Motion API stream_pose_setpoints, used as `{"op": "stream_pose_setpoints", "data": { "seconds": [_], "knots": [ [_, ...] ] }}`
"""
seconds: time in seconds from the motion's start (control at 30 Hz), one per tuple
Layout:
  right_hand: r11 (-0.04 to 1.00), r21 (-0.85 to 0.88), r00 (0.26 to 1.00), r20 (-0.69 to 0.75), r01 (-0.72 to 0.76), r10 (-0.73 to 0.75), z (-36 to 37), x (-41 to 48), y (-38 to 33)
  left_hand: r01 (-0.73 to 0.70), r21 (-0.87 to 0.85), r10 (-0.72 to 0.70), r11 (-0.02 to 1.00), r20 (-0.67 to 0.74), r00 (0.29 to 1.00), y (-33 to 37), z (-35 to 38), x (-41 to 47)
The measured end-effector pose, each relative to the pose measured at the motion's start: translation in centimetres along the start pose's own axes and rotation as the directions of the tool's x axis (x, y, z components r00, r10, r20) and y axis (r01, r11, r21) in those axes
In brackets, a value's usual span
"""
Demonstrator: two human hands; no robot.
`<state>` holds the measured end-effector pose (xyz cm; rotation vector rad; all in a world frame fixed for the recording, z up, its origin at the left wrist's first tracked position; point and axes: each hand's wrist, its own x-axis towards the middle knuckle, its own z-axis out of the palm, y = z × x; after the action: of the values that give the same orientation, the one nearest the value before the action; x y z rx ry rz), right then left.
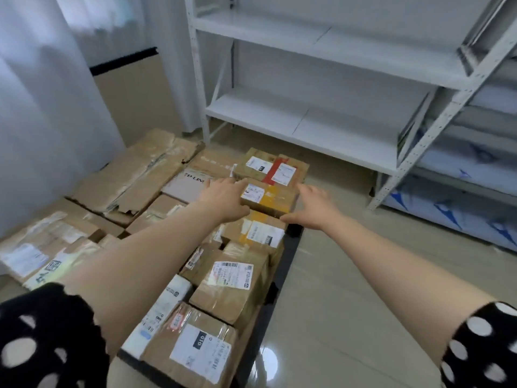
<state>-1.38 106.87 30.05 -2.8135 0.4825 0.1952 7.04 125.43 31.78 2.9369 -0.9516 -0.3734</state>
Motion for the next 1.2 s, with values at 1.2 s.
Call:
{"op": "stream_pose_setpoints", "data": {
  "seconds": [1.2],
  "knots": [
    [0.816,0.131,0.766,-0.286,-0.563,0.575,-30.6,4.8,75.8,-0.629,0.244,0.663,0.738,-0.088,0.744,79.7,-11.1,42.8]
  ]
}}
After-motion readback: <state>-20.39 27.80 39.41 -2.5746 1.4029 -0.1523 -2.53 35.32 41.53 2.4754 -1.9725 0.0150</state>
